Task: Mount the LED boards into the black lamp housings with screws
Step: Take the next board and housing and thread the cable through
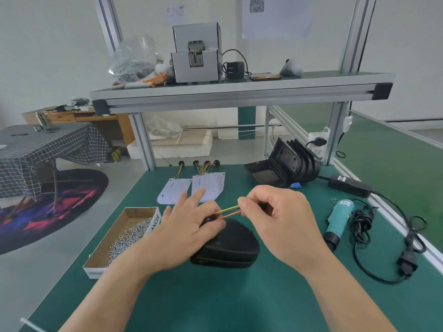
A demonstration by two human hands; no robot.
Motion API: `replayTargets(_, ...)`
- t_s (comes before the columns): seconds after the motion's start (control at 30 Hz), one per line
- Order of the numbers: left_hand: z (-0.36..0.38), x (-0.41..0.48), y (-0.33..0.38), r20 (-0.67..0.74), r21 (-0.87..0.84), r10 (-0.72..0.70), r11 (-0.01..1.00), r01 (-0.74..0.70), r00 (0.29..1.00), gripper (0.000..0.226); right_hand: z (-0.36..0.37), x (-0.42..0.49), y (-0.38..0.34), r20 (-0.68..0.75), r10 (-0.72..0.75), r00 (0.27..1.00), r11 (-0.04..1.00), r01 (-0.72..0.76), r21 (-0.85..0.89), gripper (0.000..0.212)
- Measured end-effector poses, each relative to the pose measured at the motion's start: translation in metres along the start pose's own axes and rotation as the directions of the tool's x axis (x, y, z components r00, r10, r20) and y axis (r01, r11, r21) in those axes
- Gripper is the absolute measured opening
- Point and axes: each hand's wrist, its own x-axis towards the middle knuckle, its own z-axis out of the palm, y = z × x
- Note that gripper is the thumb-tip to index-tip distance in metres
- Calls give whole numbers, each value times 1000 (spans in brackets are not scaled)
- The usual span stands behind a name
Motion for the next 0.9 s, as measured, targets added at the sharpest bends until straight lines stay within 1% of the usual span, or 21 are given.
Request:
replayTargets(0.03,-1,2,1,-32,-43,9,999,-10,999,18,0,0,1,2,23,1000,1000,-23,16,36)
replayTargets(0.1,-2,4,6,-81,-163,48,985,-61,996,16,-5,3,6,6,89,996,996,-89,30,31)
replayTargets(0.13,-3,6,8,-107,-189,77,977,-97,991,15,-11,7,7,10,107,994,994,-107,4,29)
replayTargets(0.17,-3,8,11,-128,-174,114,975,-136,985,14,-17,10,7,15,101,995,994,-100,-53,29)
replayTargets(0.23,0,13,16,-135,-97,185,975,-199,973,16,-25,14,2,70,30,997,964,-10,-266,30)
replayTargets(0.3,1,20,21,-118,-23,232,971,-236,965,20,-22,11,-11,196,-44,980,848,140,-511,31)
replayTargets(0.33,1,24,23,-116,4,249,968,-250,962,19,-16,8,-17,265,-44,963,807,191,-559,26)
replayTargets(0.37,0,27,26,-114,24,258,966,-257,959,18,-10,4,-22,330,-22,944,797,216,-564,19)
replayTargets(0.43,-1,32,29,-105,41,258,966,-256,960,18,-1,0,-24,414,25,910,793,235,-562,14)
replayTargets(0.47,-2,33,29,-94,41,257,966,-255,962,18,0,2,-23,427,35,904,800,231,-553,13)
replayTargets(0.5,-4,33,28,-83,24,253,967,-252,964,23,-1,6,-19,421,44,906,837,196,-510,14)
replayTargets(0.53,-8,32,25,-88,-26,248,968,-251,965,32,-4,11,-15,405,58,913,889,137,-437,18)
replayTargets(0.57,-13,29,21,-117,-118,226,964,-239,967,38,-7,17,-9,380,70,922,935,72,-348,23)
replayTargets(0.6,-18,26,15,-159,-258,184,940,-221,970,44,-10,21,-3,346,83,935,968,7,-251,26)
replayTargets(0.63,-21,24,8,-201,-437,126,876,-204,971,48,-12,24,2,305,102,947,987,-58,-149,27)
replayTargets(0.67,-22,23,1,-229,-610,64,768,-195,971,51,-13,25,8,265,128,956,992,-122,-39,27)
replayTargets(0.7,-17,22,-4,-234,-741,10,645,-185,972,57,-13,24,12,230,153,961,982,-173,70,27)
replayTargets(0.73,-10,23,-9,-200,-826,-14,540,-161,980,68,-12,23,15,202,174,964,964,-208,165,28)
replayTargets(0.8,11,28,-17,-107,-921,54,371,-119,993,98,-9,21,18,177,199,964,927,-244,286,28)
replayTargets(0.87,29,33,-22,-63,-982,134,169,-86,989,108,-5,20,18,185,234,954,873,-290,393,29)
replayTargets(0.9,34,36,-22,-44,-997,126,63,-52,991,109,-4,20,18,201,259,945,822,-325,467,30)
